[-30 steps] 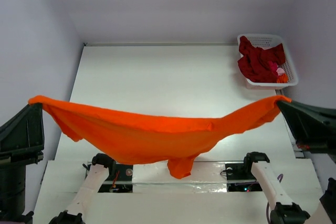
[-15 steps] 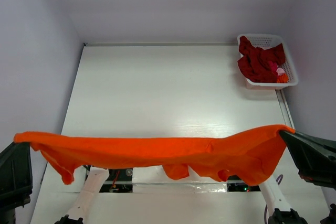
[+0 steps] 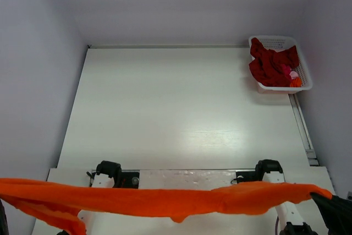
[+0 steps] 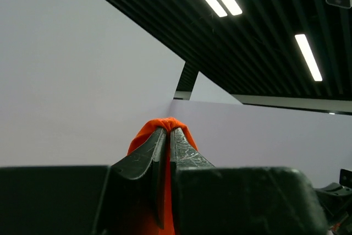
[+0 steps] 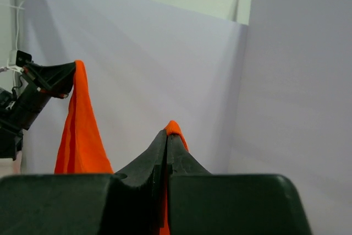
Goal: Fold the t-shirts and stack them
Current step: Flatten out the tshirt
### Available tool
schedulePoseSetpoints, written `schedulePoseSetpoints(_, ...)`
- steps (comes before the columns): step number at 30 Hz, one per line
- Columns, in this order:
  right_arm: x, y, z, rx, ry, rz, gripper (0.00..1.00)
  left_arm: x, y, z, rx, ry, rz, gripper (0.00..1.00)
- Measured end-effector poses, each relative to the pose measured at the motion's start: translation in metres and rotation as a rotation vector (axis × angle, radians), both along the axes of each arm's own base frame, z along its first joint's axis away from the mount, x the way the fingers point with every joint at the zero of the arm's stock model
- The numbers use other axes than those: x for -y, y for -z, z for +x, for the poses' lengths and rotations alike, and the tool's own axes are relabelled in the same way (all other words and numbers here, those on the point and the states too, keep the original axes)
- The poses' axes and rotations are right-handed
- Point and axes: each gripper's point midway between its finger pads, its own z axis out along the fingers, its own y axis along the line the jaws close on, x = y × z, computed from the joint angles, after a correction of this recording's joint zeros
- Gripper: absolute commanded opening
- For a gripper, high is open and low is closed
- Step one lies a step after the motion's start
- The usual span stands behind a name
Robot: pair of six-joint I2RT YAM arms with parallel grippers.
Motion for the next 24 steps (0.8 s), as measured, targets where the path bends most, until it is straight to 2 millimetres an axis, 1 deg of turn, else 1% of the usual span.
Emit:
schedulePoseSetpoints(1,0.000,-0.002,-0.004,0.020,0.000,0.000,0.00,-0.001,-0.001,-0.002,0.009,-0.002,-0.005,0.00)
schedulePoseSetpoints(2,0.000,-0.003,-0.005,0.035,0.001,0.001,0.00,-0.002,-0.003,0.001,0.014,-0.008,-0.010,0.00)
schedulePoseSetpoints(3,0.000,-0.004,-0.004,0.040,0.002,0.002,0.00,-0.004,-0.003,0.008,0.010,-0.019,-0.017,0.00)
schedulePoseSetpoints(4,0.001,-0.005,0.002,0.037,0.003,0.004,0.00,-0.005,-0.003,0.016,0.000,-0.030,-0.023,0.00)
schedulePoseSetpoints(5,0.001,-0.005,0.012,0.027,0.006,0.006,0.00,-0.005,-0.001,0.031,-0.023,-0.043,-0.026,0.00)
schedulePoseSetpoints(7,0.004,-0.005,0.045,-0.026,0.015,0.010,0.00,-0.004,0.005,0.067,-0.084,-0.069,-0.027,0.00)
schedulePoseSetpoints(9,0.007,-0.009,0.089,-0.088,0.032,0.016,0.00,-0.003,0.014,0.116,-0.175,-0.109,-0.029,0.00)
schedulePoseSetpoints(10,0.009,-0.011,0.121,-0.137,0.044,0.018,0.00,-0.002,0.016,0.139,-0.216,-0.129,-0.029,0.00)
schedulePoseSetpoints(11,0.011,-0.014,0.155,-0.184,0.056,0.024,0.00,0.000,0.019,0.167,-0.269,-0.152,-0.024,0.00)
schedulePoseSetpoints(12,0.014,-0.016,0.183,-0.221,0.066,0.029,0.00,0.003,0.022,0.197,-0.323,-0.177,-0.016,0.00)
schedulePoseSetpoints(13,0.016,-0.014,0.221,-0.281,0.081,0.035,0.00,0.007,0.023,0.223,-0.362,-0.197,-0.009,0.00)
schedulePoseSetpoints(14,0.019,-0.008,0.261,-0.347,0.097,0.041,0.00,0.012,0.025,0.253,-0.405,-0.225,-0.001,0.00)
schedulePoseSetpoints(15,0.022,-0.002,0.295,-0.403,0.111,0.044,0.00,0.016,0.030,0.279,-0.448,-0.247,0.012,0.00)
schedulePoseSetpoints(16,0.024,0.004,0.323,-0.450,0.123,0.047,0.00,0.021,0.036,0.307,-0.492,-0.273,0.026,0.00)
schedulePoseSetpoints(17,0.027,0.014,0.357,-0.509,0.137,0.050,0.00,0.025,0.043,0.332,-0.535,-0.296,0.042,0.00)
schedulePoseSetpoints(18,0.029,0.023,0.383,-0.555,0.148,0.051,0.00,0.028,0.049,0.351,-0.567,-0.313,0.053,0.00)
schedulePoseSetpoints(19,0.031,0.033,0.405,-0.606,0.157,0.053,0.00,0.032,0.056,0.370,-0.600,-0.330,0.063,0.00)
schedulePoseSetpoints(20,0.032,0.041,0.423,-0.647,0.167,0.052,0.00,0.036,0.066,0.390,-0.637,-0.342,0.079,0.00)
schedulePoseSetpoints(21,0.033,0.049,0.439,-0.686,0.173,0.052,0.00,0.040,0.076,0.405,-0.670,-0.351,0.093,0.00)
schedulePoseSetpoints(22,0.034,0.053,0.447,-0.705,0.180,0.052,0.00,0.043,0.085,0.417,-0.701,-0.357,0.106,0.00)
schedulePoseSetpoints(23,0.035,0.055,0.450,-0.718,0.183,0.051,0.00,0.044,0.093,0.425,-0.724,-0.364,0.115,0.00)
schedulePoseSetpoints(24,0.035,0.054,0.449,-0.722,0.186,0.050,0.00,0.045,0.097,0.427,-0.737,-0.366,0.120,0.00)
